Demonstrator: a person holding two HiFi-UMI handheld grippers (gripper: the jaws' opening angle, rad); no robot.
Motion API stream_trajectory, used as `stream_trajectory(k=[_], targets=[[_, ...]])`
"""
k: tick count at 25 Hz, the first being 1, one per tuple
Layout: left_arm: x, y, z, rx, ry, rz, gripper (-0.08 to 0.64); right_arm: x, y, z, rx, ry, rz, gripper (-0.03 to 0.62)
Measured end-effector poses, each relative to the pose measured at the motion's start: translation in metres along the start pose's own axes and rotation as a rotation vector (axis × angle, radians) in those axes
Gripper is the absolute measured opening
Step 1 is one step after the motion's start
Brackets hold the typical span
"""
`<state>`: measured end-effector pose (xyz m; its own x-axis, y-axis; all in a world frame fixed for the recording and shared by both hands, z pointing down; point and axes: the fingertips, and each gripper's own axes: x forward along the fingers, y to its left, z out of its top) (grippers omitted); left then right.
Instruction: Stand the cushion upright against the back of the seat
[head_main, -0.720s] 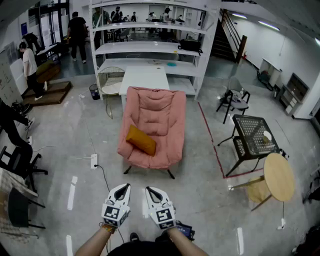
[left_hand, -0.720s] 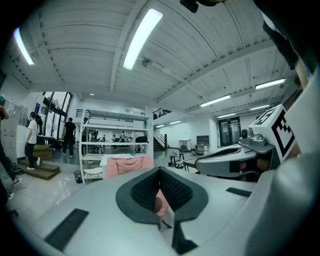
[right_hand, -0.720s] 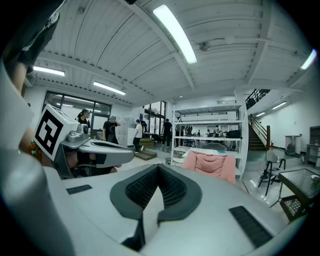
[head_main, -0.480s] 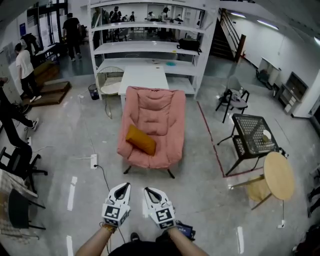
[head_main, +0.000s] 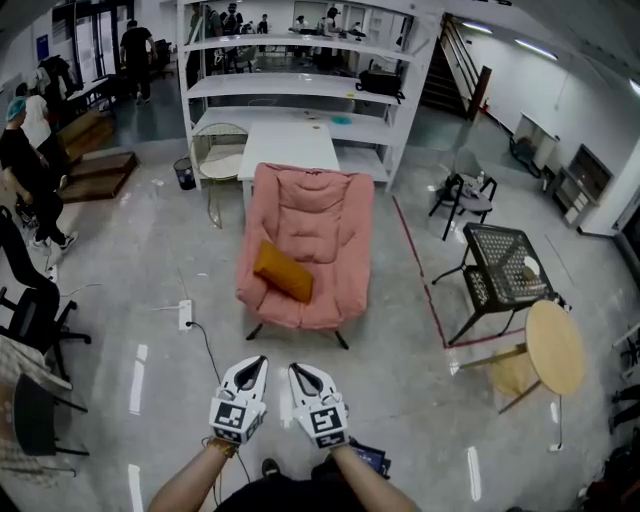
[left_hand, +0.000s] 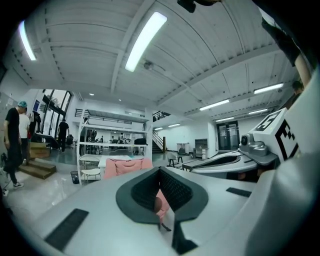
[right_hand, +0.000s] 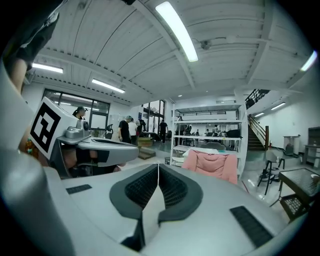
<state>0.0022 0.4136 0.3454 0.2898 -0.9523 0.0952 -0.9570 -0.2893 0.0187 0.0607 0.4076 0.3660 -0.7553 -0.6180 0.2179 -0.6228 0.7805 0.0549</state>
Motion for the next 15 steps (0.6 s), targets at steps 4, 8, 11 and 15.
stream_trajectory(k=[4, 8, 11, 15], targets=[[-0.004, 0.014, 0.004, -0.005, 0.002, -0.011, 0.012, 0.011, 0.007, 0.008, 0.001, 0.001, -0.023, 0.017], [0.006, 0.024, -0.006, 0.001, 0.01, -0.027, 0.012, 0.023, 0.003, 0.006, -0.016, -0.003, -0.027, 0.017], [0.022, 0.027, -0.011, 0.005, 0.024, -0.016, 0.012, 0.03, -0.011, 0.0, -0.011, -0.004, -0.023, 0.017], [0.048, 0.026, -0.013, 0.006, 0.042, 0.003, 0.012, 0.041, -0.039, -0.01, 0.012, -0.002, -0.008, 0.017]])
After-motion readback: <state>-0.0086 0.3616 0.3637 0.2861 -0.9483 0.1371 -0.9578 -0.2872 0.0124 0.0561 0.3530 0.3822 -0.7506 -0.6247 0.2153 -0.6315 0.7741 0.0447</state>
